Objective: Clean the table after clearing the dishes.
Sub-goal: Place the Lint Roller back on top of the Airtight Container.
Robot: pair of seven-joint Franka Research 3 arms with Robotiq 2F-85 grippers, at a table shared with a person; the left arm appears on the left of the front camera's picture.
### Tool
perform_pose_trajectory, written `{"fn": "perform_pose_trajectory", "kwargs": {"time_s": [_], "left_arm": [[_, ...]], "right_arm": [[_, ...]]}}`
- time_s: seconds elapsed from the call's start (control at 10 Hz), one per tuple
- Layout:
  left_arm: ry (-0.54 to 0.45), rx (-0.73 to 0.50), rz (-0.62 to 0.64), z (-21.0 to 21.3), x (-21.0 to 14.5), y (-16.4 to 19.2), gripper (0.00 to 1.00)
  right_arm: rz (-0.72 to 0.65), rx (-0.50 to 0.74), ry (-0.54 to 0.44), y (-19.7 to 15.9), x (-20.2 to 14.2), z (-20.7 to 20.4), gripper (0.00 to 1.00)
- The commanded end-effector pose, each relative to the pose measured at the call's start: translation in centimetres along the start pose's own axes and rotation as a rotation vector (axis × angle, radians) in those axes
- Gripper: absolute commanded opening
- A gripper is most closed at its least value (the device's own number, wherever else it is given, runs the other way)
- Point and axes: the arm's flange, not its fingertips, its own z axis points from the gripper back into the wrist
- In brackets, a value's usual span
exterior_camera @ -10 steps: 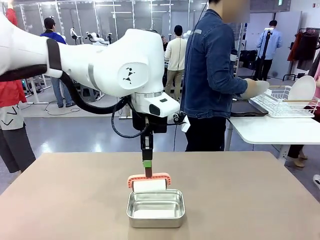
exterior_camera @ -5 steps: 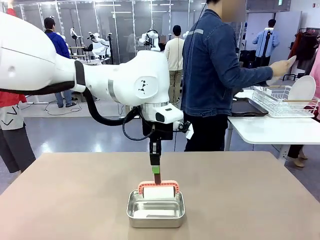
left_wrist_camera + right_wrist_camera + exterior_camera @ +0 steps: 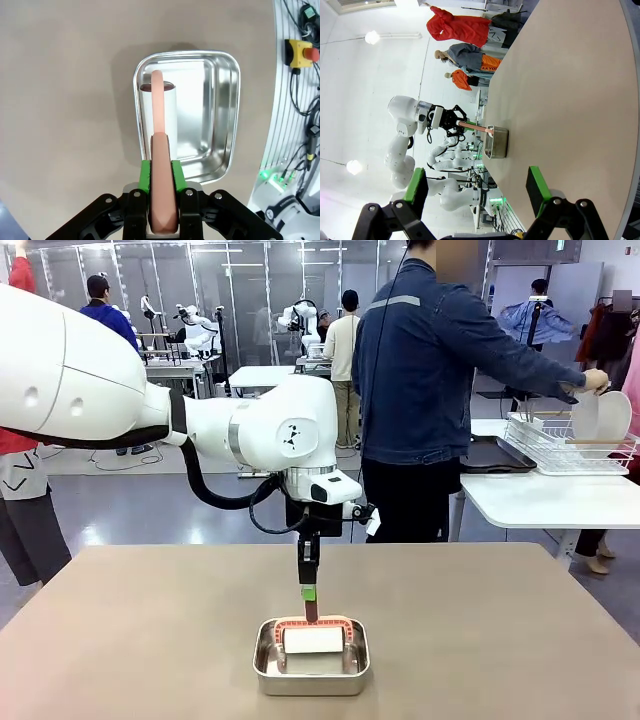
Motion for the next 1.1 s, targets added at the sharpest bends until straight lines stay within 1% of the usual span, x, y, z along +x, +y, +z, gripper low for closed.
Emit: {"fn": "perform_pose_trajectory", "kwargs": {"time_s": [0.0,0.2,0.3,0.4,0.5,0.6,0.7,0.8,0.9,1.0], "left_arm": [[0.032,-0.015,-0.015,0.3,-0.3,1.6,0.21],[0.044,-0.035,0.000,-0.2,-0.4,2.5,0.21],[0.035,-0.048,0.007,-0.3,-0.6,2.9,0.23],[0.033,-0.050,0.007,-0.3,-0.7,3.0,0.40],[0.033,-0.048,0.007,-0.1,-0.7,3.0,0.43],[0.023,-0.042,0.004,0.3,-0.6,2.8,0.59],[0.020,-0.042,-0.001,0.5,-0.5,2.7,0.62],[0.002,-0.046,-0.018,1.0,-0.5,2.5,0.78],[-0.002,-0.050,-0.021,1.0,-0.5,2.5,0.81],[-0.015,-0.050,-0.021,1.1,-0.6,2.4,0.96]], "right_arm": [[-0.003,-0.011,0.004,0.3,-0.2,0.0,1.00],[-0.003,-0.011,0.004,0.3,-0.2,0.0,1.00],[-0.003,-0.011,0.004,0.3,-0.2,0.0,1.00],[-0.003,-0.011,0.004,0.3,-0.2,0.0,1.00],[-0.003,-0.011,0.004,0.3,-0.2,0.0,1.00],[-0.003,-0.011,0.004,0.3,-0.2,0.0,1.00],[-0.003,-0.011,0.004,0.3,-0.2,0.0,1.00],[-0.003,-0.011,0.004,0.3,-0.2,0.0,1.00],[-0.003,-0.011,0.004,0.3,-0.2,0.0,1.00],[-0.003,-0.011,0.004,0.3,-0.2,0.0,1.00]]}}
